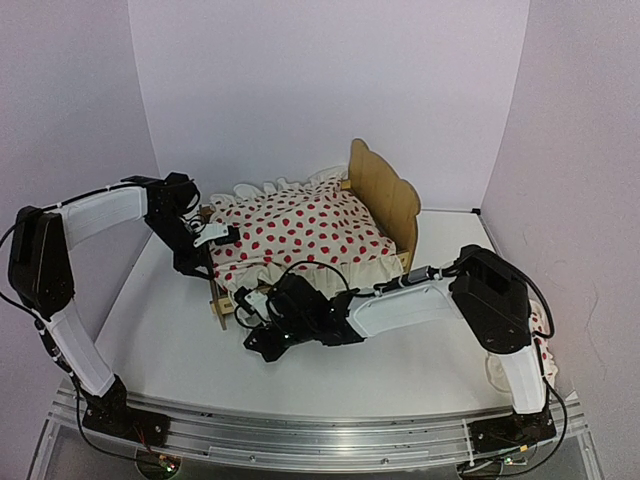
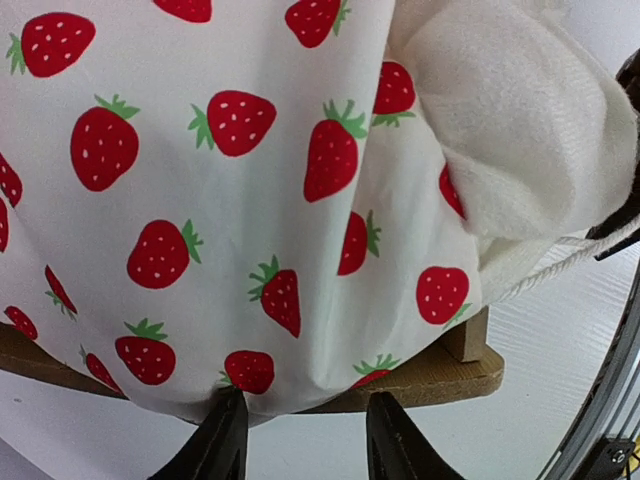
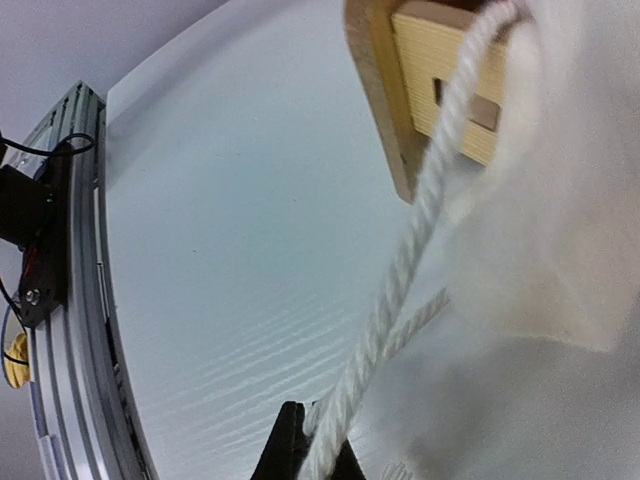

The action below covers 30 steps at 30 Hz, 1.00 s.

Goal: Set up the pet bed

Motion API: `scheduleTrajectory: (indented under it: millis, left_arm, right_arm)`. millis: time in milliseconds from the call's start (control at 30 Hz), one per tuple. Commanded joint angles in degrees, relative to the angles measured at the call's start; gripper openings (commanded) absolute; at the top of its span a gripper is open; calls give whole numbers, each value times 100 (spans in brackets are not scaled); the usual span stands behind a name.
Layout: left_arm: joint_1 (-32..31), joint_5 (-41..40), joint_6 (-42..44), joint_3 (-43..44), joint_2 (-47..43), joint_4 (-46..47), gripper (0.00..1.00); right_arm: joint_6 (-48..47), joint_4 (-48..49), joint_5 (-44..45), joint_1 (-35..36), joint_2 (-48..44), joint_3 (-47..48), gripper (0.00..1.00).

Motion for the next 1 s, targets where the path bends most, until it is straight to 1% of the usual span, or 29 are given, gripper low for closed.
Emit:
scheduleTrajectory:
  millis: [0,67,133,233,300,367,433,500,567,633,733,833,967]
  left_arm:
    - [14,843,93,258,-385,2,50]
    - [11,1357,317,180,-648,-197,51]
    - [17,1771,776,-78,-1008,-368,51]
    - [1,2135,1248,-724,-1546,-206,52]
    - [-34,2265,1350,-1242,-1798,156,52]
    - [-143,2283,1326,-1734,-1960,653,51]
    - [-290,2232,1312,-2162,-2062,1219,50]
    - [-379,2215,1304,-2549,-2095,1616,49]
    - [-434,2212,1326,-2772,-2097,1912,49]
    - [-521,2162,1406,-2949,-2107,2116,49]
    - [-641,2110,1569,-3151,-2124,2262,48]
    - [-745,2109,1656,-3293,-2166,2317,48]
    - [-916,2134,1806,-3491,-2236,2443,47]
  right_arm:
    - [152,-111,-330,101,-22,206,0]
    - [207,-110,-428,101,-36,169,0]
    - [261,-115,-529,104,-83,89,0]
    - [359,-110,-582,103,-175,-145,0]
    - [476,-98,-654,91,-190,-271,0]
    - [713,-98,-817,47,-144,-313,2]
    - [1007,-109,-946,-18,-93,-361,8]
    - [1244,-110,-855,-100,-162,-600,15]
    - [1291,-119,-598,-148,-343,-868,30]
    - [1131,-144,-332,-151,-540,-1088,36]
    - [919,-317,-33,-151,-807,-1308,38]
    - [779,-571,294,-154,-1013,-1414,36]
    - [606,-613,352,-140,-1142,-1471,37]
